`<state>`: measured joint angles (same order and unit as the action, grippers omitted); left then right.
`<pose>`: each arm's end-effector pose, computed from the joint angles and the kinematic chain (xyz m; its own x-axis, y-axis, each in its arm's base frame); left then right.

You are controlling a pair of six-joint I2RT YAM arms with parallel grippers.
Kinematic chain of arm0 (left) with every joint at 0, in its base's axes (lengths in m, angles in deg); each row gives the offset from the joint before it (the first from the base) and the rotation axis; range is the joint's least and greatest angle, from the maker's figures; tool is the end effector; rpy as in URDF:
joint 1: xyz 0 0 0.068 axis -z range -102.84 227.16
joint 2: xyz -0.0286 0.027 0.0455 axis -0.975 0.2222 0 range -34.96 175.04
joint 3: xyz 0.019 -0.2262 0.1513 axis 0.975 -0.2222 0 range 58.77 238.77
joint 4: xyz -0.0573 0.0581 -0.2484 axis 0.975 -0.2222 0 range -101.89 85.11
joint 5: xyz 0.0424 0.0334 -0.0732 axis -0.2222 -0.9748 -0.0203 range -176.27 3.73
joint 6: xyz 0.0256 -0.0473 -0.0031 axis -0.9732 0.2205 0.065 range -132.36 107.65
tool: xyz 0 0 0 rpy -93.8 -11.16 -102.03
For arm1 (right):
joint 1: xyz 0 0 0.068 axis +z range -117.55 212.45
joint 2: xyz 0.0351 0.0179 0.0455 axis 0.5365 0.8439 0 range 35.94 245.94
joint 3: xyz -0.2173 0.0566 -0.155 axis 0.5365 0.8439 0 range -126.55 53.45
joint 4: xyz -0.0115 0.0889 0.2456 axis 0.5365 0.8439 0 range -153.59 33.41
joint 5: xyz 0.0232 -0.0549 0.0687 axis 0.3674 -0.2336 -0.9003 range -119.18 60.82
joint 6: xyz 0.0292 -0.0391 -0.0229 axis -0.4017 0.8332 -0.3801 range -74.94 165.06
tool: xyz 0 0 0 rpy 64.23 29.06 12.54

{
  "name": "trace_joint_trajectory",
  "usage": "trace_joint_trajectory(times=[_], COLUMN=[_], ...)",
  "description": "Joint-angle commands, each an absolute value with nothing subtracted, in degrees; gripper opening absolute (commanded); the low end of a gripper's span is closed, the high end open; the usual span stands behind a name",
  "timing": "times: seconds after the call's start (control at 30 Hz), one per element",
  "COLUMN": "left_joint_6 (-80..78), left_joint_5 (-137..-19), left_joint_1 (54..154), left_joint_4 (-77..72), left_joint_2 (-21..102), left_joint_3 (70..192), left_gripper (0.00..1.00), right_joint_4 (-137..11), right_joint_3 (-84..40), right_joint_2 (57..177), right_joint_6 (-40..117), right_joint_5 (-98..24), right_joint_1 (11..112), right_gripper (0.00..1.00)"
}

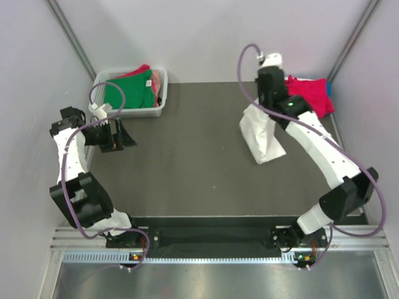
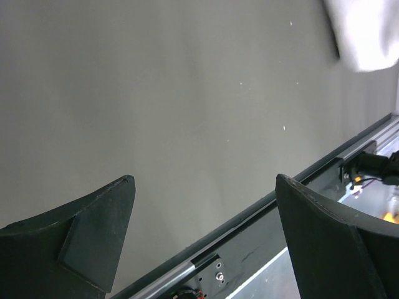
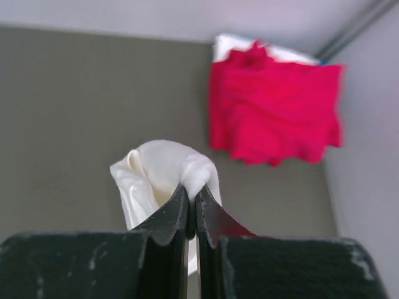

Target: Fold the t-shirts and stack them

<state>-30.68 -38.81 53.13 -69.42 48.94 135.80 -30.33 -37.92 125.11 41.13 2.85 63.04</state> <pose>0.2606 0.0875 0.3133 -0.8408 -0.1420 -0.5224 0.2147 0.7984 -0.5626 0.3091 0.1609 0.3931 -0.4457 -0.1961 -0.8734 -0.0098 0.9767 -0.2144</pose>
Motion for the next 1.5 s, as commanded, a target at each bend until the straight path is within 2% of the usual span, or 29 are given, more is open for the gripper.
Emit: trace_joint_trajectory(times=[0.0, 0.07, 0.27, 0.37, 0.53, 0.7, 0.8, 1.3, 1.47], left_joint_6=[-35.29, -35.82, -34.86, -34.33, -33.98, -34.24, -34.33, -29.23, -29.14], left_joint_5=[-34.15, -34.51, -33.63, -32.58, -31.61, -30.82, -30.73, -29.93, -29.67], left_joint_1=[51.23, 51.06, 51.14, 51.06, 51.06, 51.06, 51.14, 53.16, 53.25], left_joint_4=[-71.95, -71.86, -71.33, -70.55, -69.32, -69.05, -69.14, -66.95, -67.03], left_joint_2=[51.18, 50.74, 49.77, 49.68, 50.12, 49.86, 49.77, 47.92, 49.06], left_joint_3=[136.73, 136.55, 135.77, 133.75, 131.19, 129.7, 129.35, 129.87, 130.66], left_gripper=[0.98, 0.98, 0.98, 0.98, 0.98, 0.98, 0.98, 0.98, 0.98], right_joint_4=[-28.96, -28.52, -21.16, -19.73, -15.34, -24.64, -30.09, -35.9, -38.35], right_joint_3=[-46.81, -49.02, -57.45, -62.64, -85.56, -91.99, -91.31, -83.57, -84.45], right_joint_2=[120.67, 120.67, 129.53, 137.26, 154.03, 152.58, 147.58, 137.99, 135.7], right_joint_6=[48.48, 50.41, 48.49, 49.71, 52.53, 55.94, 58.41, 69.57, 73.17], right_joint_5=[12.82, 12.83, -0.07, -2.64, -5.1, -7.56, -7.47, 6.05, 6.24], right_joint_1=[59.52, 58.99, 64.6, 73.38, 87.52, 93.0, 94.15, 92.48, 94.4], right_gripper=[0.0, 0.0, 0.0, 0.0, 0.0, 0.0, 0.0, 0.0, 0.0])
